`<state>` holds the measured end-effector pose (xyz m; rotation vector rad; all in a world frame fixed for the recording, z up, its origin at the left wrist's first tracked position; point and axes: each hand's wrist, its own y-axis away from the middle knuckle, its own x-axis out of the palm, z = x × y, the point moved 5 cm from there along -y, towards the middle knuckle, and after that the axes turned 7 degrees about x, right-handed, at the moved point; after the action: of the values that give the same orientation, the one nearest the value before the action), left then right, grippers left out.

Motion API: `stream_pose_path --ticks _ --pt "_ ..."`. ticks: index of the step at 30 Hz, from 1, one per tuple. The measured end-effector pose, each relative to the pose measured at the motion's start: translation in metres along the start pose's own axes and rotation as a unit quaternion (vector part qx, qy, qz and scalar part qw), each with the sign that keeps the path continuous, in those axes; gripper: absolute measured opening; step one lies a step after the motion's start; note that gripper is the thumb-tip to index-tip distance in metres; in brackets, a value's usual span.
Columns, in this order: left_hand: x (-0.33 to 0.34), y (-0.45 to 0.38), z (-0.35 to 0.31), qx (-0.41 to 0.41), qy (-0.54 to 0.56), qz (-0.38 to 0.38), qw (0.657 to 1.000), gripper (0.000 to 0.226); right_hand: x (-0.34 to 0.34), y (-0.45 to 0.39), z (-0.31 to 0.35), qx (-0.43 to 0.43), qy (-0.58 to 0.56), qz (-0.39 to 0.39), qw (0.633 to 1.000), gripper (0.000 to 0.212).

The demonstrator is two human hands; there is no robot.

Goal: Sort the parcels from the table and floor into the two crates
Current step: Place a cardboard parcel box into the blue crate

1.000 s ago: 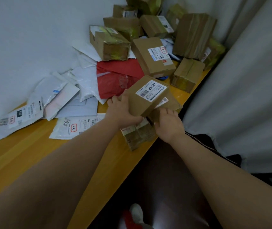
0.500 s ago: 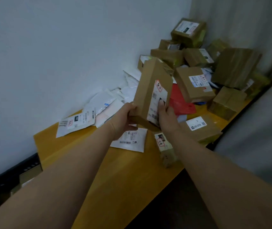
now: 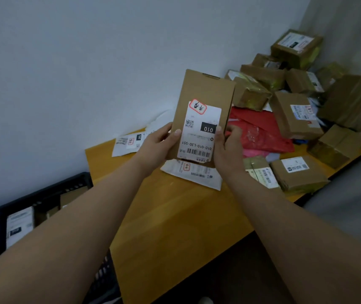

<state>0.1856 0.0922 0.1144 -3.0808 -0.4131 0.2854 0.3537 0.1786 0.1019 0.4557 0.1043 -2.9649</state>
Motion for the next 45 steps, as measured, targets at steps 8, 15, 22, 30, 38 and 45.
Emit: stream_pose_path --ticks 8,15,22,30,38,45 --pt "-0.088 0.041 -0.005 0.016 -0.367 0.150 0.918 0.055 0.024 0.052 0.040 -0.086 0.354 -0.032 0.931 0.080" --pt "-0.163 0.082 -0.041 0.091 -0.485 0.171 0.853 0.060 0.109 0.116 0.063 -0.110 0.327 0.195 0.918 0.050" --pt "-0.220 0.127 -0.023 0.036 -0.100 -0.063 0.992 0.110 0.157 0.155 0.093 0.000 0.059 0.053 0.997 0.055" --pt "-0.237 0.146 -0.017 0.051 -0.042 -0.038 0.997 0.096 0.194 0.170 0.118 0.032 -0.032 0.038 0.998 0.049" --pt "-0.274 0.164 -0.017 0.070 -0.075 -0.093 0.990 0.089 0.243 0.161 0.128 -0.011 -0.006 0.097 0.995 0.047" --pt "-0.327 0.218 0.032 -0.127 -0.018 -0.142 0.981 0.075 0.328 0.186 0.121 0.045 0.139 0.273 0.951 0.073"
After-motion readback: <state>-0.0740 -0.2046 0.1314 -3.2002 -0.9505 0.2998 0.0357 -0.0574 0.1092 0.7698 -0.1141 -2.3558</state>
